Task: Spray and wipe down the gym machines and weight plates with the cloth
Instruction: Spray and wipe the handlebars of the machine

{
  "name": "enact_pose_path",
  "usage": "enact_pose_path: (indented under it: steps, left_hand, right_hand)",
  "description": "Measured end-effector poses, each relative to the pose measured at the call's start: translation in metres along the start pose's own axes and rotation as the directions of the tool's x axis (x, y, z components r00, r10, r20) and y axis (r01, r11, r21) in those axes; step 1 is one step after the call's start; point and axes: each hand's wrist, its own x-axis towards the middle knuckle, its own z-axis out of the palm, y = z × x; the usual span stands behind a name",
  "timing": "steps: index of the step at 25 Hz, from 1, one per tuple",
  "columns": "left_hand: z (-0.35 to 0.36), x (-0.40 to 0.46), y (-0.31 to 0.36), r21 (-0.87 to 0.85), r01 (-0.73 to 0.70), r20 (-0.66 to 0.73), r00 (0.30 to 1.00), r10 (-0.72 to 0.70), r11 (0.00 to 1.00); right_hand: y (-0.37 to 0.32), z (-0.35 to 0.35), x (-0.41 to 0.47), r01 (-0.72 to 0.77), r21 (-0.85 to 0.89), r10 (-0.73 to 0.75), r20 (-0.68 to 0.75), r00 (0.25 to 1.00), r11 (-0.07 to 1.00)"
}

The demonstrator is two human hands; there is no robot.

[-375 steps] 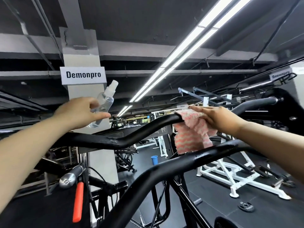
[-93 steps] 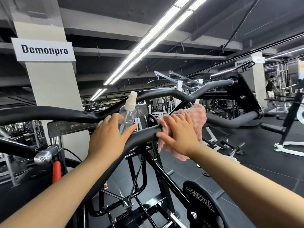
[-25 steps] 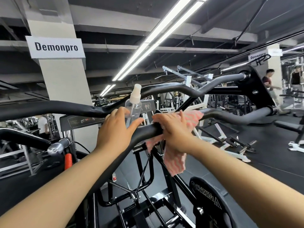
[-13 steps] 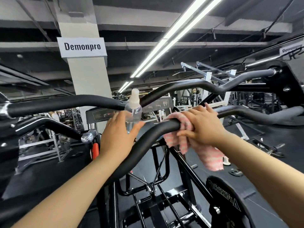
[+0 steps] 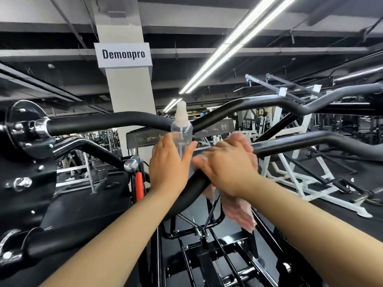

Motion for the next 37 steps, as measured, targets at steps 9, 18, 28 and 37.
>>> enact_pose_path:
  steps: [9,18,28,37]
  left_hand:
    - [-0.001,0.0,-0.003,-0.051,0.032,0.009,0.999,-0.032,0.998]
    - [0.004,0.008,0.002,0.0,-0.041,0.097,0.994,0.041,0.999]
    - [0.035,0.032,0.039,-0.023,-0.079,0.164,0.983,0.081,0.997]
    - [0.04,0.027,0.044,0.029,-0.226,0.158,0.963,0.219,0.974]
  right_hand:
    - [0.014,0.035,-0.046,0.425,-0.075,-0.427,-0.304,0.852,0.902]
    - [0.091,0.03,-0.033,0.279,-0.399,-0.411,-0.295,0.863,0.873]
    - [0.062,0.045,-0.117,-0.358,0.671,0.431,0.063,0.9,0.649]
    - [0.126,0.003,-0.079,0.028,0.695,0.653,0.659,0.373,-0.718]
